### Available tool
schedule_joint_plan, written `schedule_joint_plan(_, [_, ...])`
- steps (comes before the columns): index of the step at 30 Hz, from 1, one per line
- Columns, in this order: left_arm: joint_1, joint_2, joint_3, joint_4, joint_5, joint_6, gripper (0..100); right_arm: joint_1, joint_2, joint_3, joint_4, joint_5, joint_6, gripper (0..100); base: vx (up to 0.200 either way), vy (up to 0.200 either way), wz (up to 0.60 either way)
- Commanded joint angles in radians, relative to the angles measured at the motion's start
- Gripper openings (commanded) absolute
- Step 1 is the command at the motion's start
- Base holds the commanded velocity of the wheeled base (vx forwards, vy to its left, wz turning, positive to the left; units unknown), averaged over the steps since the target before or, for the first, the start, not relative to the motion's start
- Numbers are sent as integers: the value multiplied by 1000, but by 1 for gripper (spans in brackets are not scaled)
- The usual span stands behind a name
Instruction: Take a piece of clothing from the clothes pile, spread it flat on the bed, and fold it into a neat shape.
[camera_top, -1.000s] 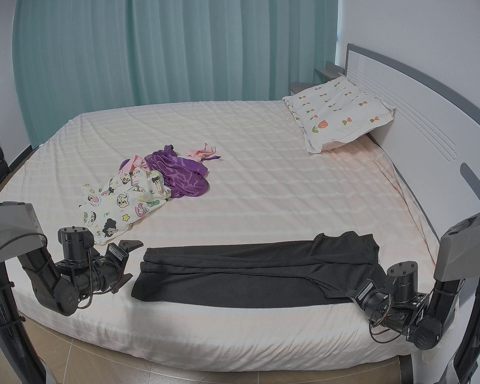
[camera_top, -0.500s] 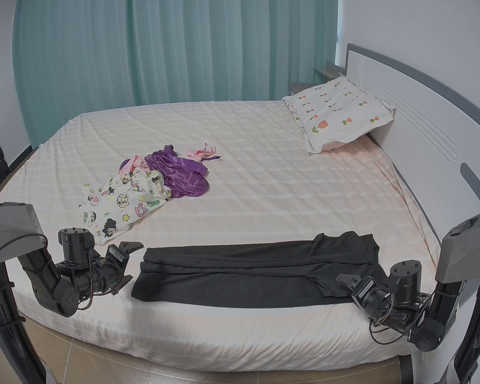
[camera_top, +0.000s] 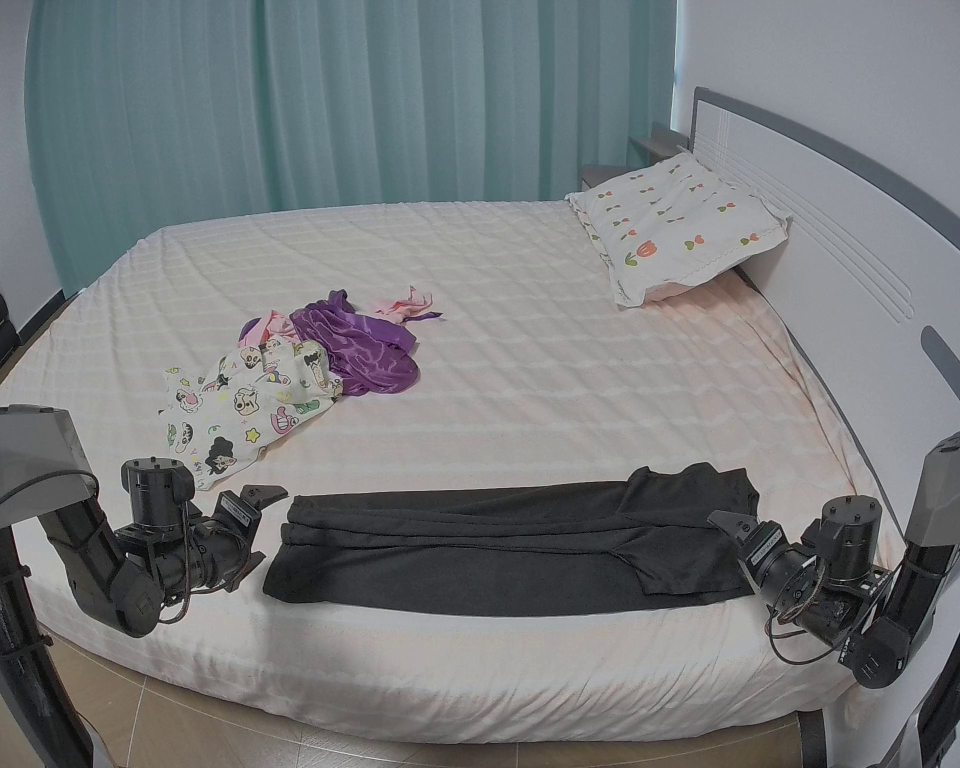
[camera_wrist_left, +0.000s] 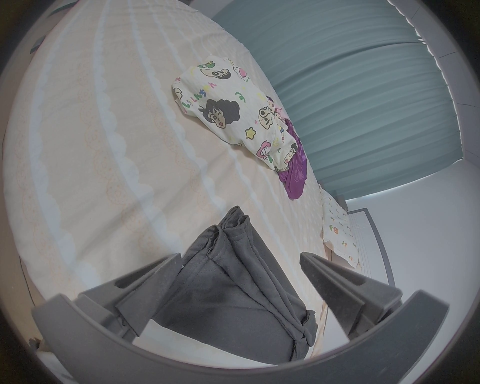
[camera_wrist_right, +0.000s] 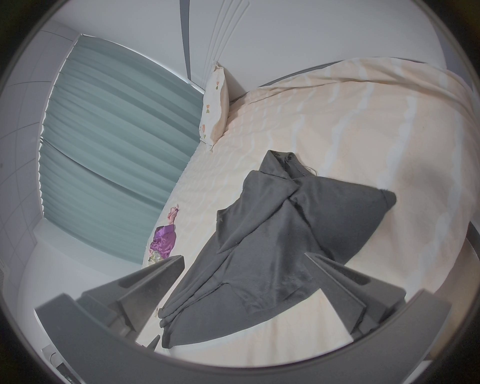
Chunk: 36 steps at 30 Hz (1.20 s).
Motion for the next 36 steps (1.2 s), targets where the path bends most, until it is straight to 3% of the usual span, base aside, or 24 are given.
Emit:
schedule_joint_plan(1, [1, -2, 0, 0, 0, -3, 100, -9, -22, -1, -2, -1, -3, 100, 0, 200, 0])
schedule_joint_plan(9, [1, -30, -3, -2, -1, 3, 100, -43, -24, -6, -1, 0, -22, 100, 0, 200, 0])
schedule_joint_plan(16, [-2, -28, -44, -9, -13, 35, 100, -45, -12, -1, -2, 2, -22, 100, 0, 0, 0])
schedule_joint_plan(21, [-46, -4, -55, 11, -81, 224, 100, -46, -10, -1, -2, 2, -22, 100, 0, 0, 0])
schedule_joint_plan(27, [-118, 21, -89, 46, -89, 400, 100, -46, -10, 2, -1, 2, -20, 100, 0, 0, 0])
schedule_joint_plan(31, [-184, 30, -204, 290, -72, 533, 100, -46, -7, 2, -1, 2, -22, 100, 0, 0, 0])
schedule_joint_plan(36, [-200, 59, -345, 437, -1, 606, 100, -46, 2, 4, -2, 2, -22, 100, 0, 0, 0])
